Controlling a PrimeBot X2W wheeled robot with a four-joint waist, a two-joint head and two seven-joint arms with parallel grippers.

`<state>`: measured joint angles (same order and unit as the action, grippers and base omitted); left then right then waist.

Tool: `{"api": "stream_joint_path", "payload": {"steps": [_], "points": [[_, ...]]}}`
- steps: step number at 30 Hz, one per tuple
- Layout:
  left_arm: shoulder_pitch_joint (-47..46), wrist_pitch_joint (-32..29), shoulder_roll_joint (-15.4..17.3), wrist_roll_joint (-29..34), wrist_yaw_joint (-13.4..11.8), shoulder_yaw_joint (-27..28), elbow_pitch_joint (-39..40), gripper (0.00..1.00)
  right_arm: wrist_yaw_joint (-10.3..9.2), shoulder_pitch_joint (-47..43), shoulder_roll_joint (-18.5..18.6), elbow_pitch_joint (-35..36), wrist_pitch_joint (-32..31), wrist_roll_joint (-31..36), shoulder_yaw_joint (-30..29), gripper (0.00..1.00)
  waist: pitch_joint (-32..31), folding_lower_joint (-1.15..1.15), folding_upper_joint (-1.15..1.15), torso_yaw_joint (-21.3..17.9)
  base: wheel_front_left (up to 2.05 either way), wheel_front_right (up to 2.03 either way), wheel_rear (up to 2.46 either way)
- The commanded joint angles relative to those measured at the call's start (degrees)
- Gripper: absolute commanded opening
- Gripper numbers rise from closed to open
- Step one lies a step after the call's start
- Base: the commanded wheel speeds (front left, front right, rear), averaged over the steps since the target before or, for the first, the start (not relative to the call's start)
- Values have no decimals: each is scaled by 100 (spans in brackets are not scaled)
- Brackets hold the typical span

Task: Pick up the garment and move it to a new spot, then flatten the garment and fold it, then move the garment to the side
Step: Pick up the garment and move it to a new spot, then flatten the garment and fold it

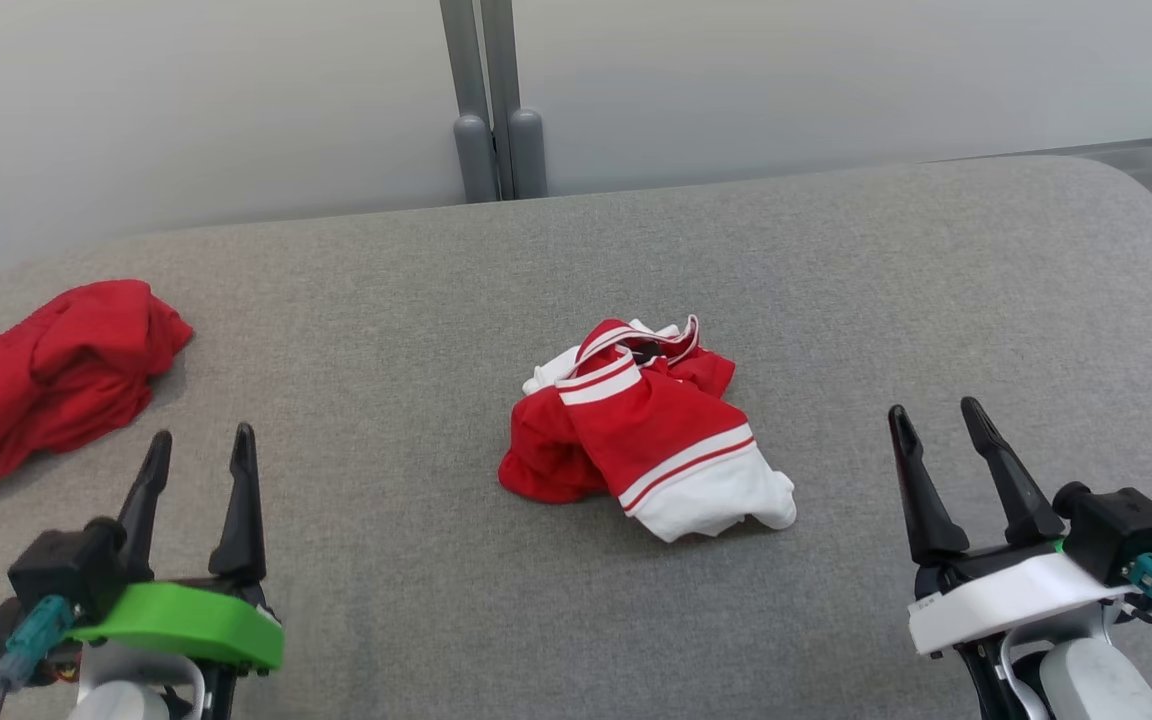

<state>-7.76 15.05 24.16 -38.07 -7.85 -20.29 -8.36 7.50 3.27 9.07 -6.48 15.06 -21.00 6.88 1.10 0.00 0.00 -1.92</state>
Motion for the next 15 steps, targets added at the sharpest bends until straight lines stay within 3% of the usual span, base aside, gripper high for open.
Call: {"api": "stream_joint_path", "payload": {"steps": [1, 6, 15], "points": [[240, 15, -104, 207, 18, 160, 72, 100, -1, -120, -9, 43, 16, 15, -63, 100, -61, 0, 0, 5, 0, 0, 0], [715, 10, -599, 569, 230, 691, 203, 100, -1, -247, -8, 120, 16, 53, -138, 100, -75, 0, 0, -19, 0, 0, 0], [767, 10, -1020, 1068, 663, 1143, 48, 100, -1, -109, 78, 141, 16, 64, -24, 100, -71, 0, 0, 2, 0, 0, 0]]}}
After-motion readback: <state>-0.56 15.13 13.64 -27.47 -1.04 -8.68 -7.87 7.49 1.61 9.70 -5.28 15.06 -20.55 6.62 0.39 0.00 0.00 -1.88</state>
